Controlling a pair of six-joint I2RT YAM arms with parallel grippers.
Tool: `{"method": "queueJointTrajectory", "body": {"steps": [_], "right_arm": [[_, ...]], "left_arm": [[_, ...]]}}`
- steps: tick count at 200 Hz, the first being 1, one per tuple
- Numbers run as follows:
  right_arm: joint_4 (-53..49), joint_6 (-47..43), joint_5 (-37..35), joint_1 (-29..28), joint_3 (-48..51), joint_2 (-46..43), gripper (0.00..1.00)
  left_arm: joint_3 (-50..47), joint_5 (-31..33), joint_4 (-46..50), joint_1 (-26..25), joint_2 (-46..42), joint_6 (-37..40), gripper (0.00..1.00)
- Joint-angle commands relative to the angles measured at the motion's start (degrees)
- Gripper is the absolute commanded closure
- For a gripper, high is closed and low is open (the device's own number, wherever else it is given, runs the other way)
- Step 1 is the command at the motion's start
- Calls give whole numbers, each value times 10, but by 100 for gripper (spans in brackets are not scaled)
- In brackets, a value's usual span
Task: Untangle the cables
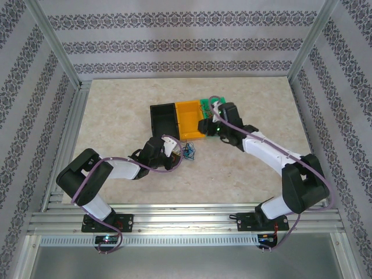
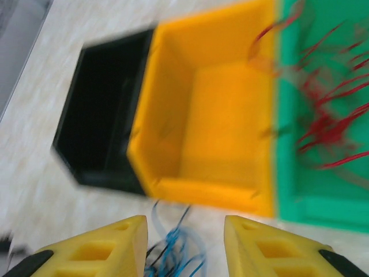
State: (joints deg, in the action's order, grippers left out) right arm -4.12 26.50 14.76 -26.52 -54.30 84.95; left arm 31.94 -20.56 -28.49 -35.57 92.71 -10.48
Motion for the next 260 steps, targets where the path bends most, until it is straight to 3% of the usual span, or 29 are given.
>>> {"method": "queueJointTrajectory", "body": {"steps": [1,35,91,133,165,202,215,260], "right_arm": [[4,-20,79,-34,17,12,61],[-9,-30,82,-73,7,51,63],[-19,-30,67,-77,-1,91,69],[-10,-16,19,-75,21,72,100],[-8,25,-90,-34,62,-5,100],[-58,87,-226,31,102,-95,100],[-75,104,-249,58,112,-118,100],[-119,137,-274,168,150,-190,100]], "left_arm": [[13,-11,19,-5,-14,11,100],[14,-6,19,-5,-13,10,100],[11,-3,19,-5,-14,9,100],[4,5,13,-5,-18,7,100],[-13,55,14,-4,-38,-9,92],[-40,86,-2,-1,-62,-23,96],[-46,95,-6,2,-68,-30,100],[-73,181,4,24,-95,-86,100]]}}
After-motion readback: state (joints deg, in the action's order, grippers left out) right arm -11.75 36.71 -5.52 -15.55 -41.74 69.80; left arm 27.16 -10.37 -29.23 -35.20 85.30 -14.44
